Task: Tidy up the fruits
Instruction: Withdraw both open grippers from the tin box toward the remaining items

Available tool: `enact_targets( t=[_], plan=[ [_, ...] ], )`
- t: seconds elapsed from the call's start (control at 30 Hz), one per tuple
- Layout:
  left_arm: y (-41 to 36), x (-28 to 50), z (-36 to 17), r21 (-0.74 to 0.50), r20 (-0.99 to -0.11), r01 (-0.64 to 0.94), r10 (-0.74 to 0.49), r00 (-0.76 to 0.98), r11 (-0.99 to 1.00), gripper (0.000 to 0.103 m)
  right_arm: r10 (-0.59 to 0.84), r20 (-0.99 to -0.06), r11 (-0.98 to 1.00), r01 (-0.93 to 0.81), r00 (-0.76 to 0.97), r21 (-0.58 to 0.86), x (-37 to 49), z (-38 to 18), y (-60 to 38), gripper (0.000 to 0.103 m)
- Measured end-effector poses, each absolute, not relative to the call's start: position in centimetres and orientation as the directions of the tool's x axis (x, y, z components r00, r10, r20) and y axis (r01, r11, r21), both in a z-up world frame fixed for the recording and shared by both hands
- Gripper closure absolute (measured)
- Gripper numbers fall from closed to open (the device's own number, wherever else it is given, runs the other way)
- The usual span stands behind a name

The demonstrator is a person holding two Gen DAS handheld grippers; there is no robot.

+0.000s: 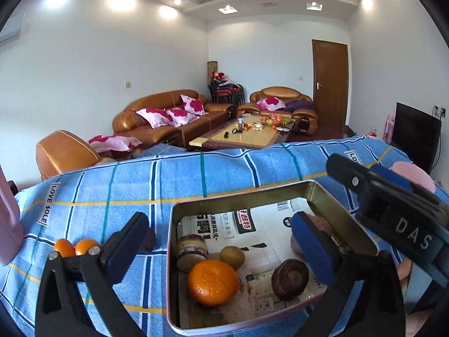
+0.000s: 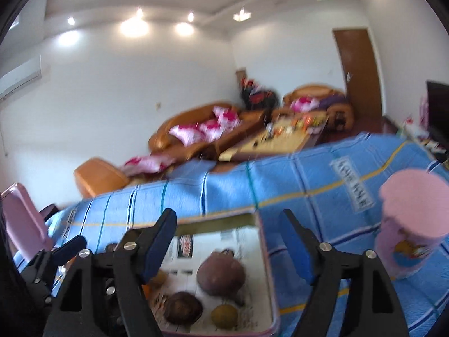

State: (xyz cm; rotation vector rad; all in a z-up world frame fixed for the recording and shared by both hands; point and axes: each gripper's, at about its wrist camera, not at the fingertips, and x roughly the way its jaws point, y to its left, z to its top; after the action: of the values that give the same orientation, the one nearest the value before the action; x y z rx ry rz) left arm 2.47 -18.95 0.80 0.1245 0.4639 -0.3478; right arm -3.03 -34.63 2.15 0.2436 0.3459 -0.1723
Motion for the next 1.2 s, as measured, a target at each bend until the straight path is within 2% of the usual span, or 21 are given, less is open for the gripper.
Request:
enact_targets(
  t=[0.3, 0.43, 0.6, 0.9, 1.2],
  plan=[
    [-17.2, 2.8, 0.3, -0.007, -0.445, 0.264, -0.24, 0.863, 0.964, 0.0, -0.201, -0.292, 0.956, 0.252, 0.935, 0.152, -3.8, 2.3, -34.2, 0.026],
    [-16.6, 2.2, 0.3, -0.037, -0.442, 0.246, -0.236, 0.866, 0.969, 0.0, -0.202, -0.297, 0.963, 0.245, 0.933, 0.116, -3.6, 1.9, -33.5, 0.026],
    [-16.5, 0.8, 0.4, -0.023, -0.419, 0.214, -0.204, 0.885, 0.977, 0.0, -0.22, -0.261, 0.966, 0.247, 0.94, 0.074, -4.6, 2.2, -32.3, 0.026],
    [-16.8, -1.1, 0.5, 0.006, -0.393, 0.217, -0.197, 0.898, 0.976, 0.0, -0.263, -0.255, 0.953, 0.291, 0.931, 0.08, -6.5, 2.2, -32.0, 0.026],
    [-15.8, -1.7, 0.6, -0.012, -0.445, 0.26, -0.238, 0.863, 0.966, 0.0, -0.323, -0.247, 0.939, 0.341, 0.914, 0.036, -8.0, 2.2, -31.8, 0.026]
  ],
)
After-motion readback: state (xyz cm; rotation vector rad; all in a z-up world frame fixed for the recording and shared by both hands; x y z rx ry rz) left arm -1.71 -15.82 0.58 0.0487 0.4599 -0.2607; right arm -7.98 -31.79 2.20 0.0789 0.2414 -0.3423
